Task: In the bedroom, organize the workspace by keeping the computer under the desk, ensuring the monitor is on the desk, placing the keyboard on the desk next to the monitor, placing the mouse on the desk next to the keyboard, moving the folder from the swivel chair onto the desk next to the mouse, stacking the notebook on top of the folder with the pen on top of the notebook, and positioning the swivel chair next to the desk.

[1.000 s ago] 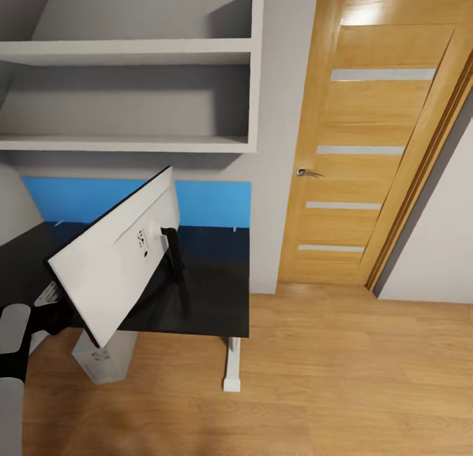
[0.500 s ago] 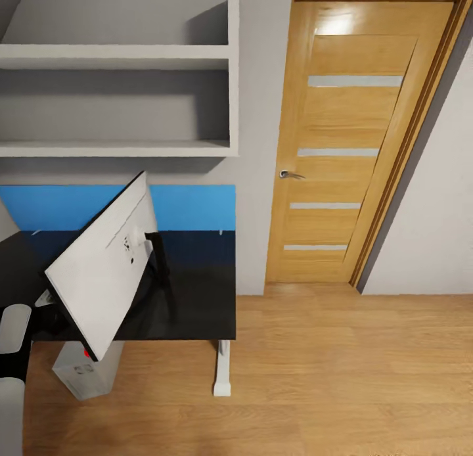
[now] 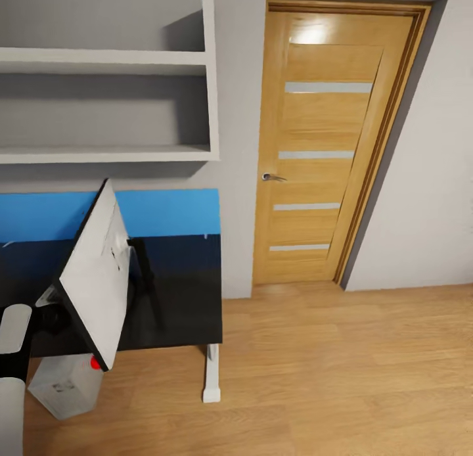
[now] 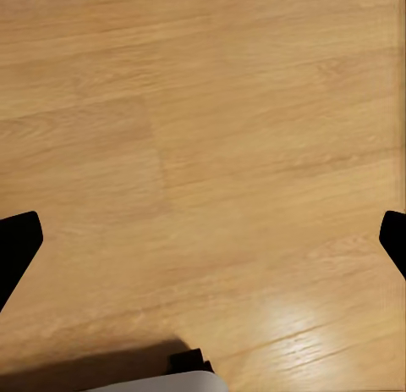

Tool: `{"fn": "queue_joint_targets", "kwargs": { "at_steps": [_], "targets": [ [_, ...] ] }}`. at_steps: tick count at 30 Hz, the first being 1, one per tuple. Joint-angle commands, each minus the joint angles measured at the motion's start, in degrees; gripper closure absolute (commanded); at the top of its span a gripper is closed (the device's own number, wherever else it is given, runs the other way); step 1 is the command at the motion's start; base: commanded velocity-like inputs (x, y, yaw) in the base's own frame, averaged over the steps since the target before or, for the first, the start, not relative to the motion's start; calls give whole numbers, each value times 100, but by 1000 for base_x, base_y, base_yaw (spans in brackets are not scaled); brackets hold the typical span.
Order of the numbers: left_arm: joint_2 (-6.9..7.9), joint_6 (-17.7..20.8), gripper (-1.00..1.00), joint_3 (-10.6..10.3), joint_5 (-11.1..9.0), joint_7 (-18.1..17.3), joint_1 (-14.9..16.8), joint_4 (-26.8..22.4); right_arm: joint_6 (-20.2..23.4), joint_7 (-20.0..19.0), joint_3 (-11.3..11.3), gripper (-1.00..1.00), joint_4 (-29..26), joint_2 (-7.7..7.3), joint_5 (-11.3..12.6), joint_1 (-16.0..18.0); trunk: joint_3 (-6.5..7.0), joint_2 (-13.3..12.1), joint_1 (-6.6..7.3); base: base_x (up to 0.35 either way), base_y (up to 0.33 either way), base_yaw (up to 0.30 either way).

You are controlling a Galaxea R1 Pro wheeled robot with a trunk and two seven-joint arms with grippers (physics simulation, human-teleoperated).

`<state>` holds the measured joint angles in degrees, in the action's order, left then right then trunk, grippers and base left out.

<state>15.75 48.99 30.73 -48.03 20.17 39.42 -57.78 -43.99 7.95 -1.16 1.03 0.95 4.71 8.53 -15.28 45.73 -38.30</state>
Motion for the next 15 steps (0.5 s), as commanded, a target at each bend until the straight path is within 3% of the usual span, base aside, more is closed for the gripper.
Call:
{"fn": "queue_joint_targets", "kwargs": {
  "at_steps": [1,15],
  "targets": [
    [1,14,-100,7,-86,49,4,-6,-29,-21,-7,-100,11,2,39,7,-1,6,-1,0,0,-166],
    [7,14,-100,3,-83,49,4,-6,-23,-21,-7,-100,11,2,39,8,88,6,-1,0,0,-165]
  ]
}}
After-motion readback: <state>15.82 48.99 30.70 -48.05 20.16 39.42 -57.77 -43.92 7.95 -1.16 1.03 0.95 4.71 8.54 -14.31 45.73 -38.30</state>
